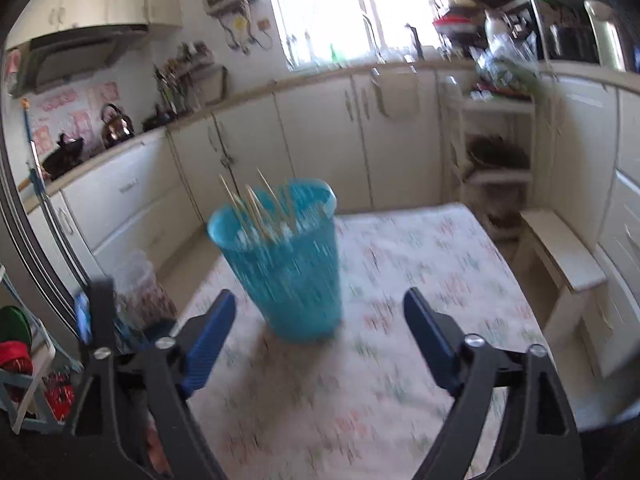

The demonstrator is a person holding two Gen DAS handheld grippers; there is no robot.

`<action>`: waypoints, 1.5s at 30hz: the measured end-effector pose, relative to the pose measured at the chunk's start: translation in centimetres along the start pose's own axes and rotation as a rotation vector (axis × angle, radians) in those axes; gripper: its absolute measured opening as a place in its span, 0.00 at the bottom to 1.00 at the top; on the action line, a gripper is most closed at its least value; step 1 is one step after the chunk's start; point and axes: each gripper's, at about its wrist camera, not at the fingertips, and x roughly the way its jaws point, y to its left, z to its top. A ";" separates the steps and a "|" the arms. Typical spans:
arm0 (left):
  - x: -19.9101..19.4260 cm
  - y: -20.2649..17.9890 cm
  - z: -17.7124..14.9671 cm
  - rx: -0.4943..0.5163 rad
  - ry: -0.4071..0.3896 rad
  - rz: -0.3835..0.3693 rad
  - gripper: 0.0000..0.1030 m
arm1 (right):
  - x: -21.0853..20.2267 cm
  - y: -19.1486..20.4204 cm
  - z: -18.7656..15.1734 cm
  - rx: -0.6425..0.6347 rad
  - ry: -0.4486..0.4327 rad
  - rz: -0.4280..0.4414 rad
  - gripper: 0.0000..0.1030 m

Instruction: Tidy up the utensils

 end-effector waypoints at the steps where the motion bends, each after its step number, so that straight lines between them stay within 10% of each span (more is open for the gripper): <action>1: -0.8 -0.3 0.0 0.013 -0.002 -0.001 0.85 | 0.0 -0.4 -0.4 0.009 0.032 -0.010 0.87; 18: -23.8 -4.6 1.8 0.134 -0.167 0.008 0.93 | -11.4 2.4 3.2 0.043 -0.018 0.029 0.93; 33: -29.6 -2.0 -6.4 0.044 -0.160 -0.004 0.93 | -19.3 7.2 -4.9 -0.042 -0.056 0.014 0.93; 45: -31.8 -5.5 -9.3 0.181 -0.230 0.104 0.93 | -19.4 6.7 -6.1 -0.043 -0.012 0.019 0.93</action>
